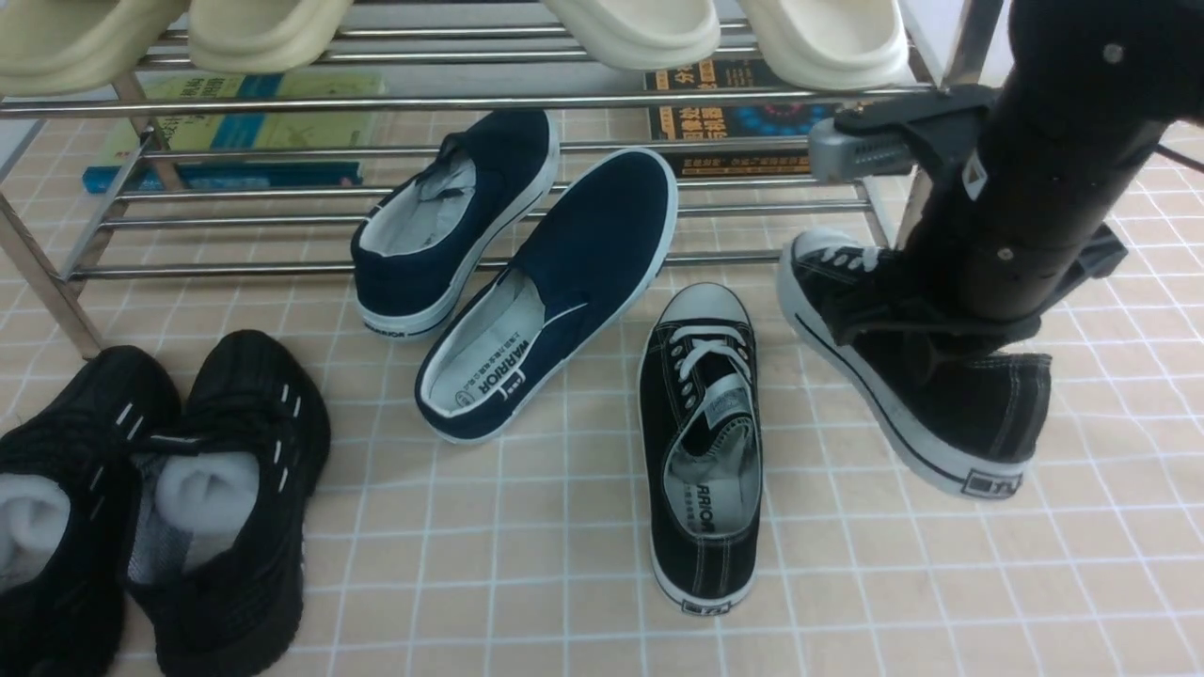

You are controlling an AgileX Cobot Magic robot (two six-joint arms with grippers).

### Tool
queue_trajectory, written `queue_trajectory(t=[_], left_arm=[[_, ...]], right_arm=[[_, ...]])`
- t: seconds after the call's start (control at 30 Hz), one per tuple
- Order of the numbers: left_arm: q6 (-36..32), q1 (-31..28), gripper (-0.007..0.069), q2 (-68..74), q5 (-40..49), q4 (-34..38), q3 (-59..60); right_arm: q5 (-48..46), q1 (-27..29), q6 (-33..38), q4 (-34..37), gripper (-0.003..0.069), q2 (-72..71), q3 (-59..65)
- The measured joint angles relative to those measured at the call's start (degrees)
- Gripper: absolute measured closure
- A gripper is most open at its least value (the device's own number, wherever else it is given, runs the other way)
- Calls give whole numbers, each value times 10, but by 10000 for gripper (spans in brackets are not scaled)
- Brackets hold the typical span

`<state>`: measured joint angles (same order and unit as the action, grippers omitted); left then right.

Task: Take the shoes off the shelf from the light coffee tablecloth by hand.

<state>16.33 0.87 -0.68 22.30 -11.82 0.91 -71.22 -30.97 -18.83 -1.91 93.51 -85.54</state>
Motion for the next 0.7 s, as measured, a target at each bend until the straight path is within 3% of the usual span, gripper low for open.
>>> queue_trajectory(t=[0.7], left_arm=[[0, 0, 382, 0, 0, 0, 0]], right_arm=[[-7, -34, -21, -2, 636, 8, 0]])
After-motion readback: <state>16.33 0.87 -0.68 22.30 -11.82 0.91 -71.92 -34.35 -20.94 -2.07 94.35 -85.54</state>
